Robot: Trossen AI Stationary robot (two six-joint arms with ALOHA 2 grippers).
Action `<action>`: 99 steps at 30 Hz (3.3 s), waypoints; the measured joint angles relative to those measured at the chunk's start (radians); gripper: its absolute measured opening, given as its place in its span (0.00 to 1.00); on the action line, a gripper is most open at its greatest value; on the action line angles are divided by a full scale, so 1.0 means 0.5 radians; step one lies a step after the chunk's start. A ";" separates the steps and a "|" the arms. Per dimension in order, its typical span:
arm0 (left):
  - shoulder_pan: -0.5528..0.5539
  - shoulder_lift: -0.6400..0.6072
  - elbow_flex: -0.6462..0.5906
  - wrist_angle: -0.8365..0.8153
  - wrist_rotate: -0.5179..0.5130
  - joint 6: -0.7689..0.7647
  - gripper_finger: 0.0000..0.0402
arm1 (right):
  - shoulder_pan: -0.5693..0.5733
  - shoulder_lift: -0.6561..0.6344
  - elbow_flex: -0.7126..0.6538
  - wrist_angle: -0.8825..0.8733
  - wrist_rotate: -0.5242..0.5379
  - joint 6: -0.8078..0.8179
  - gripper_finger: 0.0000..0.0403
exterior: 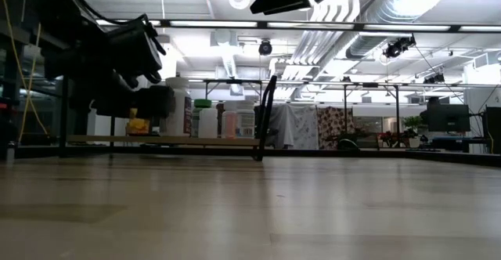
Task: Pick and place medicine bottles onto shelf by color
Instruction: Put the orange pill bottle on the shelf, then put the medium white pill bottle on the shelf
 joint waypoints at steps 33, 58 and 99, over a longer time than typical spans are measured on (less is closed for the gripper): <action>-0.057 -0.741 0.144 -0.706 0.506 0.510 0.67 | 0.000 0.001 0.000 0.006 -0.039 -0.046 0.69; -1.441 -1.403 -0.071 0.889 1.382 2.226 0.67 | 0.252 -0.335 0.001 -0.893 -0.316 0.748 0.69; -1.551 -0.408 1.076 -2.149 2.151 0.576 0.67 | 0.216 -0.006 0.001 -0.834 -0.080 0.834 0.69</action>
